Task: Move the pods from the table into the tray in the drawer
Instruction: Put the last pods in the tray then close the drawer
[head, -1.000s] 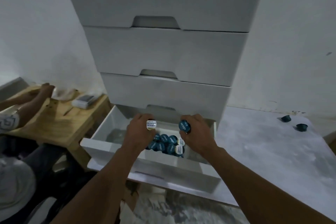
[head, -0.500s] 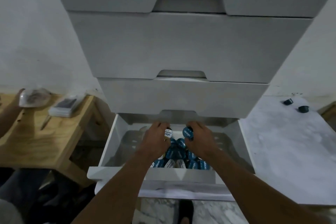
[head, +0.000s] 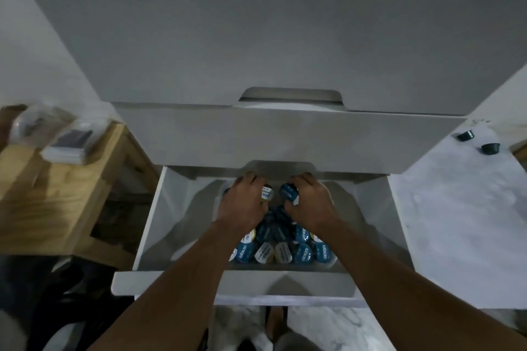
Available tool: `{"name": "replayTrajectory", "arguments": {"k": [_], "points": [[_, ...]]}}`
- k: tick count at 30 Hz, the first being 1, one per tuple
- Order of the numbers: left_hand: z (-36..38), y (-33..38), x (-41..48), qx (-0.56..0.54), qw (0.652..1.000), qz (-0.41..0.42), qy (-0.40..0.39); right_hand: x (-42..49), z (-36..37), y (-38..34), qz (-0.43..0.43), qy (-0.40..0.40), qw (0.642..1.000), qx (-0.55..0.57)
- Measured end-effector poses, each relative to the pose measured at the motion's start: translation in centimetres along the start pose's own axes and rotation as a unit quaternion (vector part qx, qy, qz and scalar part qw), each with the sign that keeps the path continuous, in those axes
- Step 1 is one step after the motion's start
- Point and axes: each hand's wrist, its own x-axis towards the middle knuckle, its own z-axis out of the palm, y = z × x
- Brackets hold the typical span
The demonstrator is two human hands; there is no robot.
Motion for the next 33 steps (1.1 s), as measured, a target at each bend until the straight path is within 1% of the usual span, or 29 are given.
{"name": "replayTrajectory", "arguments": {"k": [5, 9, 17, 25, 29, 33], "points": [[0.7, -0.6, 0.2, 0.002, 1.0, 0.006, -0.026, 0.2, 0.7, 0.4, 0.005, 0.007, 1.0, -0.001], [1.0, -0.8, 0.4, 0.0, 0.999, 0.018, -0.029, 0.2, 1.2, 0.7, 0.015, 0.01, 1.0, 0.001], [1.2, -1.3, 0.9, 0.014, 0.998, 0.024, -0.051, 0.3, 1.4, 0.6, 0.003, 0.01, 1.0, -0.02], [1.5, -1.6, 1.1, 0.042, 0.998, 0.041, -0.035, 0.4, 1.5, 0.9, -0.004, 0.017, 0.998, -0.059], [1.5, -1.6, 1.1, 0.043, 0.998, 0.048, -0.028, 0.4, 1.3, 1.0, 0.01, 0.003, 0.997, -0.072], [1.4, -1.6, 1.1, 0.046, 0.997, 0.054, -0.024, 0.5, 1.3, 0.9, 0.01, 0.011, 0.997, -0.079]]}}
